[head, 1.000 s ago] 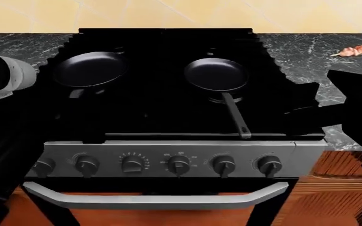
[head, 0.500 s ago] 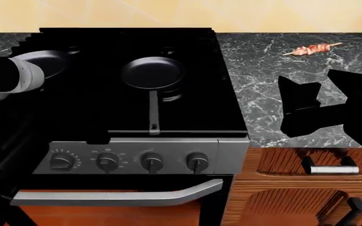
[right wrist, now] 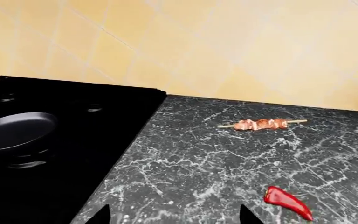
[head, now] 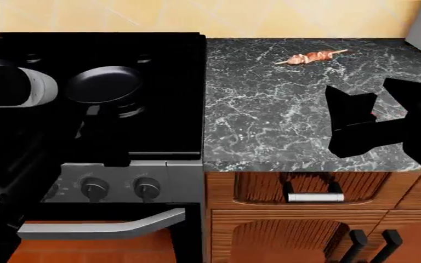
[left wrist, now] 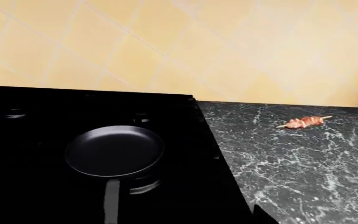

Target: Place both pans onto different burners. Then place the chili pepper and the skewer on different pans.

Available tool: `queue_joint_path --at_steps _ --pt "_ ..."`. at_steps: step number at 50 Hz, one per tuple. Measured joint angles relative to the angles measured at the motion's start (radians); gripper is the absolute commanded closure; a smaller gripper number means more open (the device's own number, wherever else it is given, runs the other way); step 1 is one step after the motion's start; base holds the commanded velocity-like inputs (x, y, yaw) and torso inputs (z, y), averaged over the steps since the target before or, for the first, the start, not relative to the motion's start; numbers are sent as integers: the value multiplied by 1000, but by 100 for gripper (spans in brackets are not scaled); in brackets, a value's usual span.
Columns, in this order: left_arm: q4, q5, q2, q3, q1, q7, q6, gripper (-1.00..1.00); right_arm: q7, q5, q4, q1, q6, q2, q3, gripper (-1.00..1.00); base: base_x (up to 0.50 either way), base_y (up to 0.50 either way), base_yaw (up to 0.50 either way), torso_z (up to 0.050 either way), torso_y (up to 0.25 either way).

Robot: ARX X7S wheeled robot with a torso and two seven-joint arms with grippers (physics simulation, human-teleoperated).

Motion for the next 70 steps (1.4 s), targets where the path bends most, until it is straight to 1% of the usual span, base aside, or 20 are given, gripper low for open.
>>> queue_joint_path --at_steps 21,31,64,70 --pt "8 4 -15 10 0 3 16 -100 -17 -16 -11 0 1 6 -1 -100 152 -491 0 0 0" --pt "11 2 -21 19 -4 1 25 -100 -23 -27 -15 2 3 7 -5 -100 314 -284 0 0 1" --pt "8 14 -31 46 -15 11 43 -100 -34 -37 -21 7 -3 19 -17 -100 333 -7 0 0 1" --pt "8 13 -33 49 -16 11 50 -100 -35 -37 -22 2 -9 21 -14 -100 94 0 0 2 2"
